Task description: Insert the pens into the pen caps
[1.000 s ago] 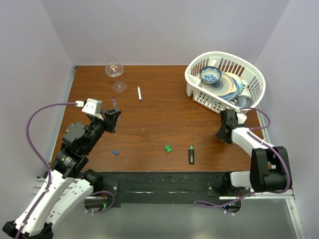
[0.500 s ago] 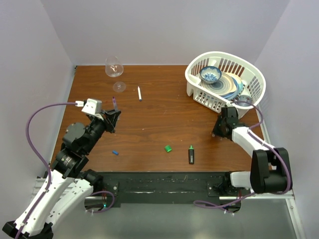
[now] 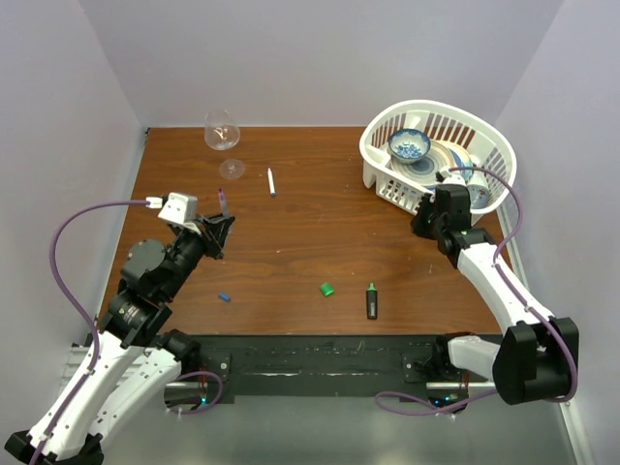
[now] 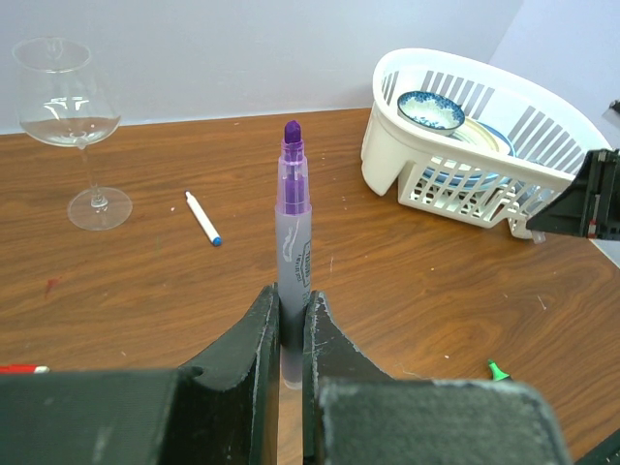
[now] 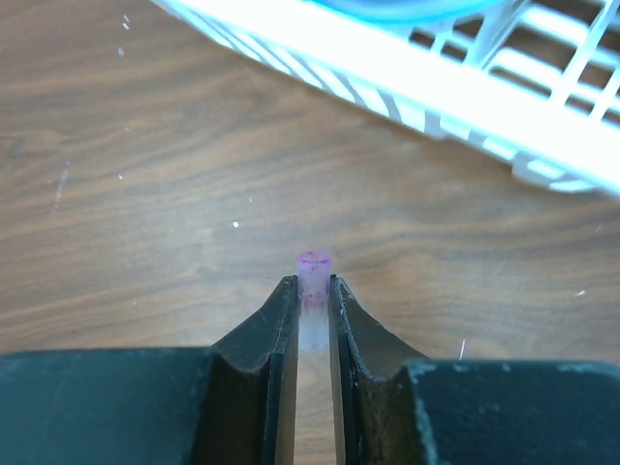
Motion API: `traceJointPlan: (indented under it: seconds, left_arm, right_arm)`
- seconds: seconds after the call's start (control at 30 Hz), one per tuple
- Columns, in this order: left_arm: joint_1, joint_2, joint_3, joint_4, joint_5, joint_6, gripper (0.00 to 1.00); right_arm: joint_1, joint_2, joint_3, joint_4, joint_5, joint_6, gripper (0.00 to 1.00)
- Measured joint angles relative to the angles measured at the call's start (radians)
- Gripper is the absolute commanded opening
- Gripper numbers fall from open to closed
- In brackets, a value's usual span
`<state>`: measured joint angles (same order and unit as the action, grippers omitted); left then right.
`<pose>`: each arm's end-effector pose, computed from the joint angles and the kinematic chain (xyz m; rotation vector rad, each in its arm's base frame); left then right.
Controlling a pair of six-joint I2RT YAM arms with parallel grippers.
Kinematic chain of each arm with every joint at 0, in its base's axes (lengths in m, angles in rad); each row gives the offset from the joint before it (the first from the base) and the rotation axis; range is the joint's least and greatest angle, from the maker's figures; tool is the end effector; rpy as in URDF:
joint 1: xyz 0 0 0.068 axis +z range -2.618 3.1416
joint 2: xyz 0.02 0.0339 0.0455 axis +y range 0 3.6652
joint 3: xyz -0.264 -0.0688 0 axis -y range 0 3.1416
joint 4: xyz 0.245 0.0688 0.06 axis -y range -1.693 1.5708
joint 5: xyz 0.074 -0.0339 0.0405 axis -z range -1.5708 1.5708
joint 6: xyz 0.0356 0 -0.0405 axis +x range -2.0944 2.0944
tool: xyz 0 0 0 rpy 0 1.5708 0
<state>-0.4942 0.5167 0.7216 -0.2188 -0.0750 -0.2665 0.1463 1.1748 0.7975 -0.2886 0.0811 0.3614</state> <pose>0.1136 -0.0582 0.3510 0.1236 1.6054 -0.5331 0.2518 0.0342 0.2550 0.2844 2.2225 0.1855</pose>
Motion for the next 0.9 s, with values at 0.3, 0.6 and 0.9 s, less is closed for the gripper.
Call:
traceJointPlan:
  seconds: [0.3,0.6,0.9]
  left_arm:
    - [0.000,-0.008,-0.003,0.009,0.023,0.000,0.00]
    - [0.000,-0.031,-0.017,0.017,0.034,0.000,0.00]
    - [0.000,-0.038,-0.017,0.019,0.026,0.000,0.00]
  right_arm:
    - [0.194,0.085,0.125,0.024,-0.072,-0.238,0.01]
    - [0.370,0.366,0.273,-0.077,-0.246,-0.729,0.04]
    - [0.437,0.475,0.292,-0.190,-0.393,-1.102,0.05]
